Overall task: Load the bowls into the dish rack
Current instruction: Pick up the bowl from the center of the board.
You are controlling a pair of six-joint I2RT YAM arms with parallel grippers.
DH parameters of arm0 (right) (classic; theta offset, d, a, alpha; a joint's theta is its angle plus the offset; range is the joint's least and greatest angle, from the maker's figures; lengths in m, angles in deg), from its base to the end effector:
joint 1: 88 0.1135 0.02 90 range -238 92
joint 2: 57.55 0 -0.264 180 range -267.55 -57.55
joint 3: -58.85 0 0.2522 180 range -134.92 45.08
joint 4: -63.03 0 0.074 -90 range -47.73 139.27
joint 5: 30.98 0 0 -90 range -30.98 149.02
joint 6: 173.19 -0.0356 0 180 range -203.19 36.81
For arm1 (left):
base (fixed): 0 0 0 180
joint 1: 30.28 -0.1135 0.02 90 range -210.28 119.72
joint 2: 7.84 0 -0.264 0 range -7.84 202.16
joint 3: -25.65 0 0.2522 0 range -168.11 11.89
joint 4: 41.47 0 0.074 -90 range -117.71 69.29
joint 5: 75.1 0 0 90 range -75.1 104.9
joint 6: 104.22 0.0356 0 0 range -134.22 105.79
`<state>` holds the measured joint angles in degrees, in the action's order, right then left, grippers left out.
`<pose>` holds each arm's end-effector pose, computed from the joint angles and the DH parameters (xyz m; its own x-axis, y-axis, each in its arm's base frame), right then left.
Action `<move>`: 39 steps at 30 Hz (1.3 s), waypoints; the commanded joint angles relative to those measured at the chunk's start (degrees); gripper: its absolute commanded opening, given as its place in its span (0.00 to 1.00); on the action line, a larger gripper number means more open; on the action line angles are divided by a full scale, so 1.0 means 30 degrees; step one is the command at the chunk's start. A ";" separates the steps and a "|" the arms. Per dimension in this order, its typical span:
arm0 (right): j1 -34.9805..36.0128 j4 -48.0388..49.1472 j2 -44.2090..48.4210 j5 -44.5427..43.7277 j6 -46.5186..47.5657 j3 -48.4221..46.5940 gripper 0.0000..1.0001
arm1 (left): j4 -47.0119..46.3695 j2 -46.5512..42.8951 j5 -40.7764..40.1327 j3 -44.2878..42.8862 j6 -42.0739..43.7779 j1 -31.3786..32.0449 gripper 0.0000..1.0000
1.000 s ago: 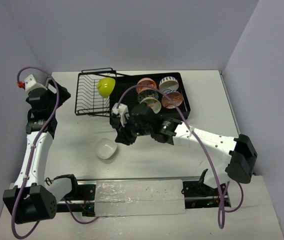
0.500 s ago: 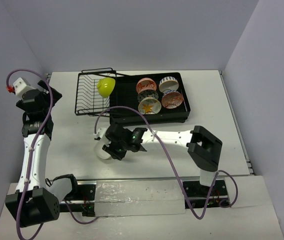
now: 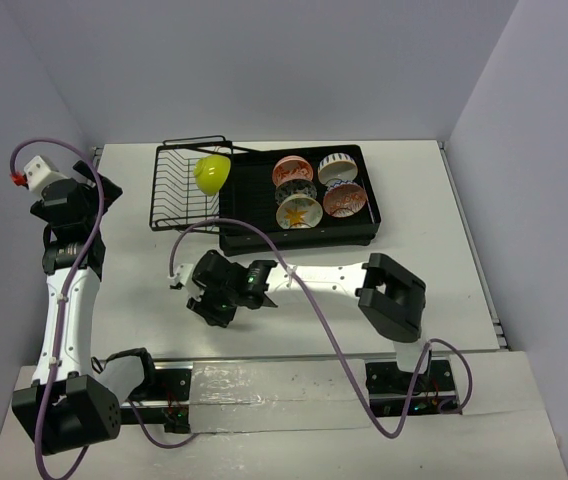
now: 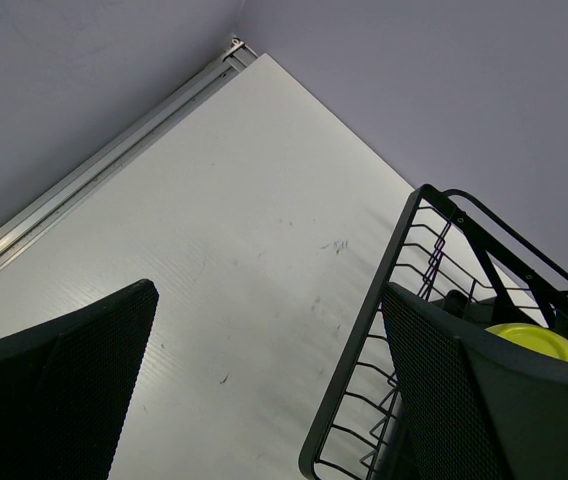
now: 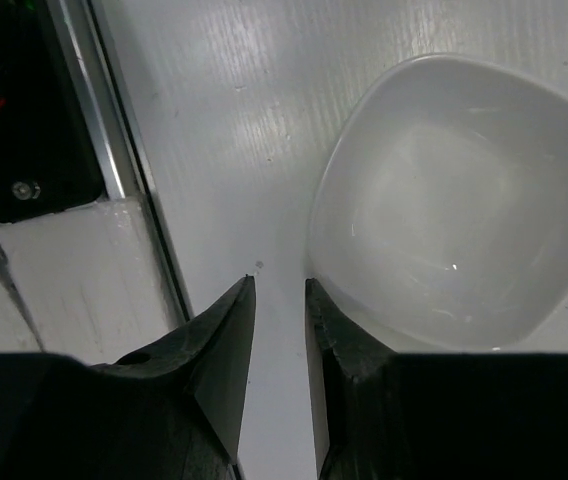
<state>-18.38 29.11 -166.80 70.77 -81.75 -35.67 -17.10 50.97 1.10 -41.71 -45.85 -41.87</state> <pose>0.1405 0.3989 0.2169 -0.2371 -0.7089 -0.6643 -0.9709 0.1971 0.1362 0.2306 0.0560 0.3472 -0.0072 -0.5214 -0.8533 -0.4976 0.7420 -0.4492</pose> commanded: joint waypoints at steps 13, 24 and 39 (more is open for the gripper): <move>0.0112 0.0188 -0.2343 0.0274 0.0694 -0.1999 0.36 | -0.0608 -0.0296 0.1027 -0.0061 -0.0147 -0.0178 0.99; 0.0258 0.1739 0.0996 0.2325 0.1368 -0.0125 0.37 | -0.0724 -0.0325 0.1203 -0.0033 -0.0147 -0.0178 0.99; 0.0200 0.0686 -0.1317 0.0831 0.2247 -0.1912 0.41 | -0.0695 -0.0295 0.1202 -0.0032 -0.0030 -0.0178 0.99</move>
<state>-18.11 31.51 -169.60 74.70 -76.57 -39.25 -17.14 50.93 4.13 -41.71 -45.98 -42.09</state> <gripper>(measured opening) 0.407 0.993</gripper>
